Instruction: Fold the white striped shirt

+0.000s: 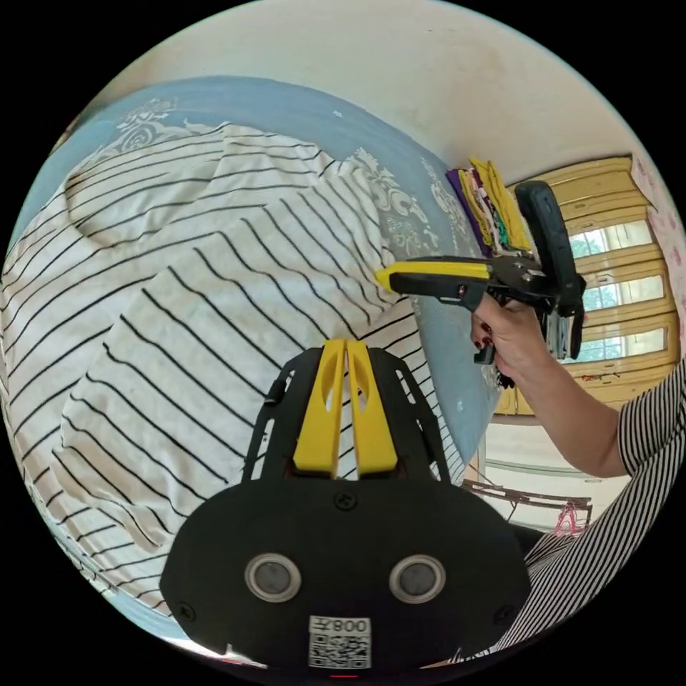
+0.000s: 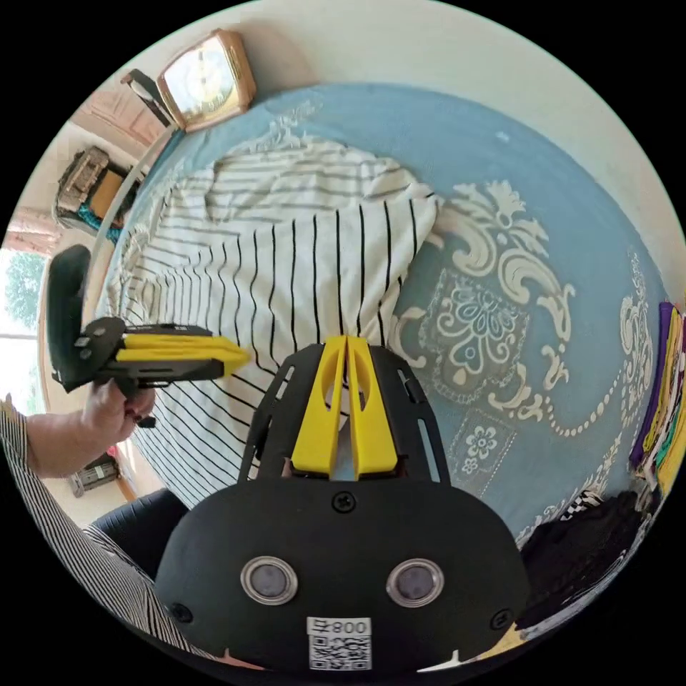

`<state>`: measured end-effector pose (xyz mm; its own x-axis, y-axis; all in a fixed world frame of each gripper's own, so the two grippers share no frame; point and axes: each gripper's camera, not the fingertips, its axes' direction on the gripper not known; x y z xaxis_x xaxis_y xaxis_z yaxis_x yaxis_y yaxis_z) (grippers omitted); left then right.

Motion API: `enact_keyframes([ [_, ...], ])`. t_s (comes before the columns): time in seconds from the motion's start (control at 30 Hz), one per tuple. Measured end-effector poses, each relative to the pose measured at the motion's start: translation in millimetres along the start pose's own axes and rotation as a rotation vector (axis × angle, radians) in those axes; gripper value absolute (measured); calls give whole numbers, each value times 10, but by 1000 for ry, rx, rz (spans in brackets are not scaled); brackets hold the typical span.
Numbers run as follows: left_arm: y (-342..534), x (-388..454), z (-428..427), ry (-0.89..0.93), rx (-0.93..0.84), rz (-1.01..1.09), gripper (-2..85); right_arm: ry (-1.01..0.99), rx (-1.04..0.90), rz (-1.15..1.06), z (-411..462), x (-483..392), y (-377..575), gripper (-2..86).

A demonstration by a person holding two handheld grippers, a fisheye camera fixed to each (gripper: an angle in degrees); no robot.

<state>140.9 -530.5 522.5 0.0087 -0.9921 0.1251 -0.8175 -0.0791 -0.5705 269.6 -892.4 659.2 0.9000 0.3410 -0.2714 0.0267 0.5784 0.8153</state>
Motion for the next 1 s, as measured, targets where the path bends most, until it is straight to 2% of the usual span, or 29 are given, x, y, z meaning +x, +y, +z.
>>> enact_keyframes([
  [0.07, 163, -75, 5, 58, 0, 22, 2, -10, 116, 3, -16, -25, 54, 1],
  [0.13, 237, -115, -57, 113, -29, -5, 2, -54, 94, 42, 19, 40, -3, 1],
  [0.23, 598, -43, -456, 7, 94, -9, 2, -135, 38, 93, -27, 116, -115, 1],
  [0.33, 1121, -173, -780, -127, 134, -117, 2, -53, 104, 34, -257, -159, -176, 1],
  [0.43, 1663, -488, -997, -196, 144, -305, 2, -191, 132, -109, -268, -687, -389, 1],
  [0.5, 1934, -663, -1025, -155, 130, -370, 2, -341, 64, -281, -2, -1273, -679, 1],
  [0.57, 2232, -781, -1107, -40, 188, -443, 2, -343, -4, -385, 270, -1695, -889, 1],
  [0.67, 2457, -719, -1206, -97, 185, -454, 2, -405, -86, -486, 604, -2199, -1146, 1],
  [0.73, 2590, -685, -1263, -117, 190, -464, 2, -392, -88, -528, 691, -2412, -1215, 1],
  [0.77, 2691, -681, -1299, -111, 202, -482, 2, -354, -157, -557, 852, -2538, -1258, 1],
  [0.87, 2977, -688, -1452, -90, 241, -537, 3, -404, -196, -538, 995, -2559, -1348, 2],
  [1.0, 3401, -759, -1850, -174, 320, -634, 4, -286, -162, -592, 891, -2587, -1329, 5],
])
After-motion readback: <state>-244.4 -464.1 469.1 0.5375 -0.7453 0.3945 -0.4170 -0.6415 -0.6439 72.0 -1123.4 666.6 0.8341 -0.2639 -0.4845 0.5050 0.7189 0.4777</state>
